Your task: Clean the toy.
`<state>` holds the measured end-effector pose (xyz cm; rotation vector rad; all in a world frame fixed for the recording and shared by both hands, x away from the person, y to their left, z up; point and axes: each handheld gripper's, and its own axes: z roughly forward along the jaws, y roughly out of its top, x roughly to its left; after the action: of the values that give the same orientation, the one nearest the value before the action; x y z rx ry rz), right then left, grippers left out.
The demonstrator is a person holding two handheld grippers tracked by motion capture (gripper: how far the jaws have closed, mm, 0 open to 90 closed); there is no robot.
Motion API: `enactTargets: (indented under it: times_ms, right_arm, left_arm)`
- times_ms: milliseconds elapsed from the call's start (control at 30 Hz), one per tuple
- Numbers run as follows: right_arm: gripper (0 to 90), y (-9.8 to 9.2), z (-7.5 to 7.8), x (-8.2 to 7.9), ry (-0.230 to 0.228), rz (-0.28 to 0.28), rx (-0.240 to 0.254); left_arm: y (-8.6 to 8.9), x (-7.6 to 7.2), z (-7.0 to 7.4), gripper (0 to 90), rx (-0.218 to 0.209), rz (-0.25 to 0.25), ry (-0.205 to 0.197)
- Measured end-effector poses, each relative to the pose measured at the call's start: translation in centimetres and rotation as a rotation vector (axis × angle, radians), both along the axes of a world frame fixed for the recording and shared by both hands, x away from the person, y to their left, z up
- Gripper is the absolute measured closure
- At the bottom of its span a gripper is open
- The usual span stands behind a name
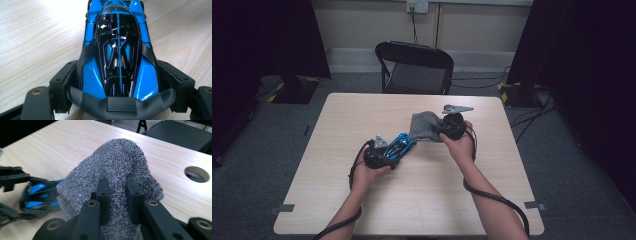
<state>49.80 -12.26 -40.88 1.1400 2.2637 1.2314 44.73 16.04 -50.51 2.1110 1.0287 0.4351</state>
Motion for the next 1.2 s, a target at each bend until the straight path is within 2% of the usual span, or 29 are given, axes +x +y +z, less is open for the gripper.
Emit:
enactTargets:
  times_ms: [167,600,700,933,1200]
  right_arm:
    - [75.7,0.7,0.1,-0.6,0.003,0.027,0.016]
    - [75.7,4.5,-0.4,-2.1,0.011,0.134,0.038]
    - [75.7,5.7,-0.6,-2.4,0.012,0.157,0.029]
    - [75.6,6.9,-1.4,-2.7,0.023,0.183,0.009]
    - [75.4,8.7,-3.0,-3.2,0.052,0.226,-0.009]
  left_arm:
    - [0.0,0.0,0.0,24.3,-0.001,0.0,0.001]
    - [0.0,0.0,0.0,24.3,-0.003,0.002,0.002]
    - [0.0,0.0,0.0,24.3,-0.003,0.001,0.002]
    - [0.0,0.0,0.0,24.3,-0.004,0.002,0.003]
    - [0.0,0.0,0.0,24.3,-0.001,0.001,0.002]
